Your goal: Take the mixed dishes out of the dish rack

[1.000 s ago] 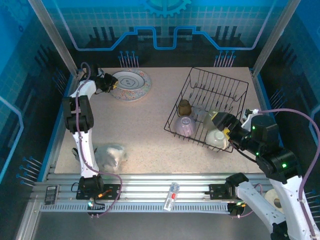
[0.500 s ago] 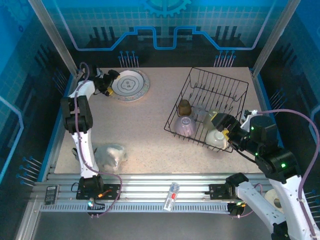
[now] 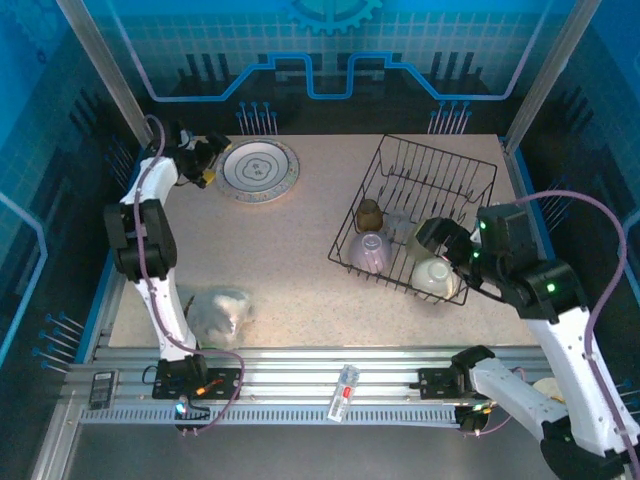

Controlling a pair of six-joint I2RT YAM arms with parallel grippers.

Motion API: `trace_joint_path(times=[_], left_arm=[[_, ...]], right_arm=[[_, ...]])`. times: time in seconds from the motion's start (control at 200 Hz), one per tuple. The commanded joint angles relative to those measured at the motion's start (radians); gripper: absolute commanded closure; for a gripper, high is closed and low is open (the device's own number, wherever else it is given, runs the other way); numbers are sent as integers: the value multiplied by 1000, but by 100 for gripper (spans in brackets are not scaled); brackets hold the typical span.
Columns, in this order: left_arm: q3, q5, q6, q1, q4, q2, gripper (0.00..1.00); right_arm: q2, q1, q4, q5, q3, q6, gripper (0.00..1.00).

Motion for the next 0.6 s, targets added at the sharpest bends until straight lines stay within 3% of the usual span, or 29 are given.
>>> trace_joint_path(times=[0.0,0.24,0.405,0.5,0.595], left_arm=[[-116,65,-36,4,42,-175,1],[-420,127,-134,-38,142,-534,1],[-688,201,-432,-98,457,-722,1],[-708,225,-465,-195,437,-781,1],[-684,153,-412,-354,357,-849,1]], right_arm=[[65,14,-121,126,67,-132,0],[195,5,-5,251,15,-282,0],[306,-78,114,197,-38,-350,0],[361,-117,171,160,-61,-375,1],[408,-141,224,150,-77,-398,3]])
